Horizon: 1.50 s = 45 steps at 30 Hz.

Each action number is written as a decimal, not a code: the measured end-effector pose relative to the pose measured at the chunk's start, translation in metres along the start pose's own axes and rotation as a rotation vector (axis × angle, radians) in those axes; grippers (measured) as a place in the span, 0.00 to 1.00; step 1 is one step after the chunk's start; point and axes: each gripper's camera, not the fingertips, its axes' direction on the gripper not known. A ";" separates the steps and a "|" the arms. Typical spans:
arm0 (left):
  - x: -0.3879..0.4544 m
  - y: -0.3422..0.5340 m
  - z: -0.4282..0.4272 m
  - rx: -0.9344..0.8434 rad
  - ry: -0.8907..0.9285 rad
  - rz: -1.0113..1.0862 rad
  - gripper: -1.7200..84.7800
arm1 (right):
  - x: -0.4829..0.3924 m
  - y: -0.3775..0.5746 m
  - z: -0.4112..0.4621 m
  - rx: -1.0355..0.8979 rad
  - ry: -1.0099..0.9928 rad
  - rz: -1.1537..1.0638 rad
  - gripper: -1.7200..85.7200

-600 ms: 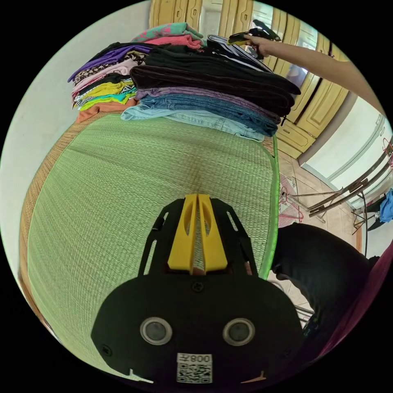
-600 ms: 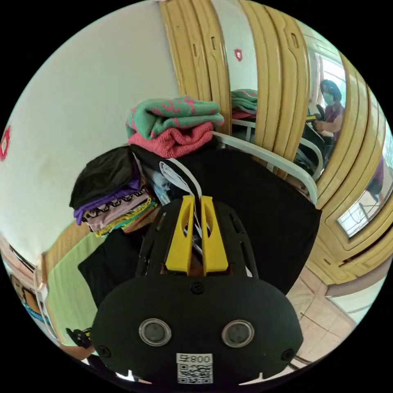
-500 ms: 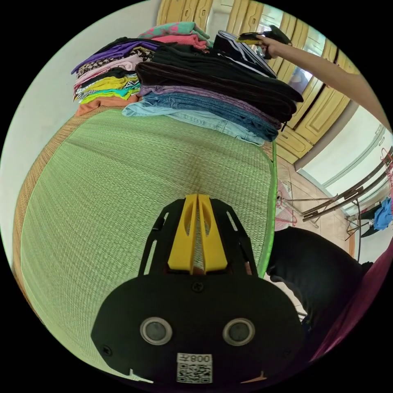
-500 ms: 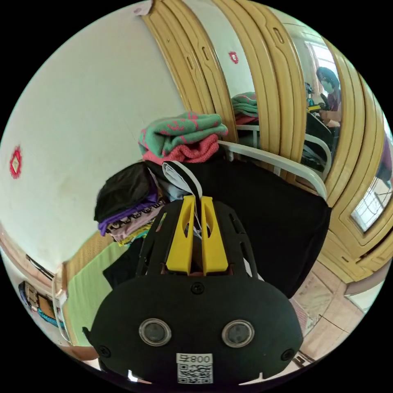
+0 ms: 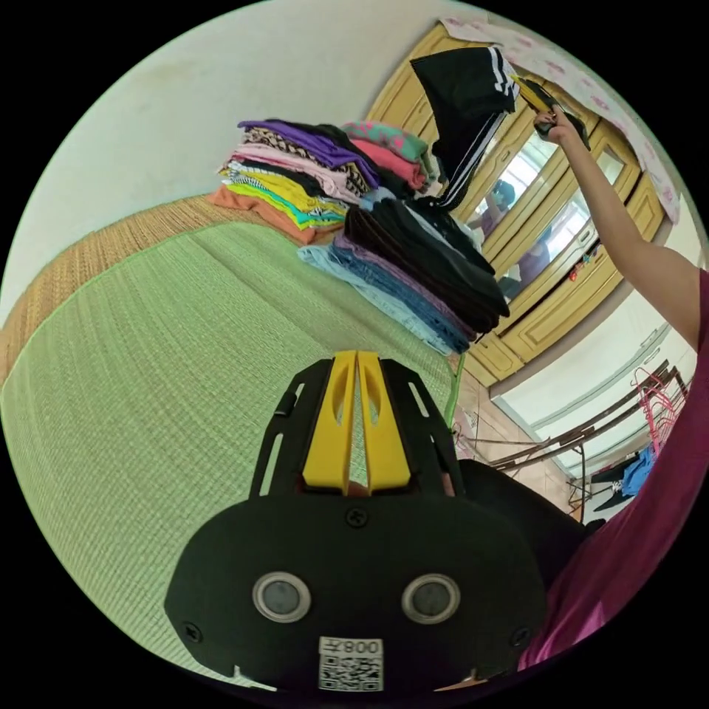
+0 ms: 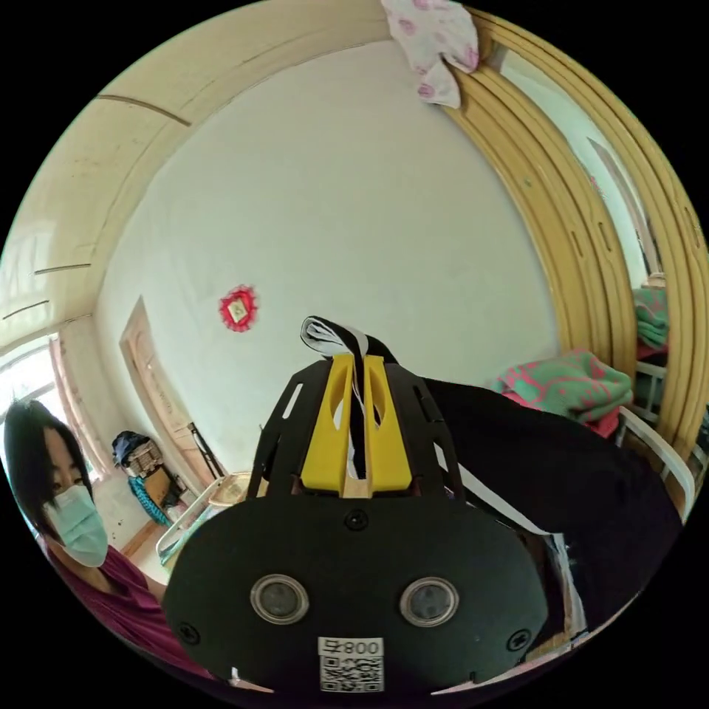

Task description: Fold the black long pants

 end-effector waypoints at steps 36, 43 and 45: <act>-0.222 0.632 -0.473 0.403 -0.231 -0.460 0.05 | -0.596 0.115 0.265 -0.625 -0.930 0.105 0.04; -0.216 0.674 -0.586 0.616 -0.375 -0.329 0.05 | -0.553 0.069 0.216 -0.318 -0.792 0.244 0.04; -0.210 0.668 -0.602 0.609 -0.421 -0.235 0.04 | -0.514 0.077 0.193 -0.271 -0.663 0.318 0.04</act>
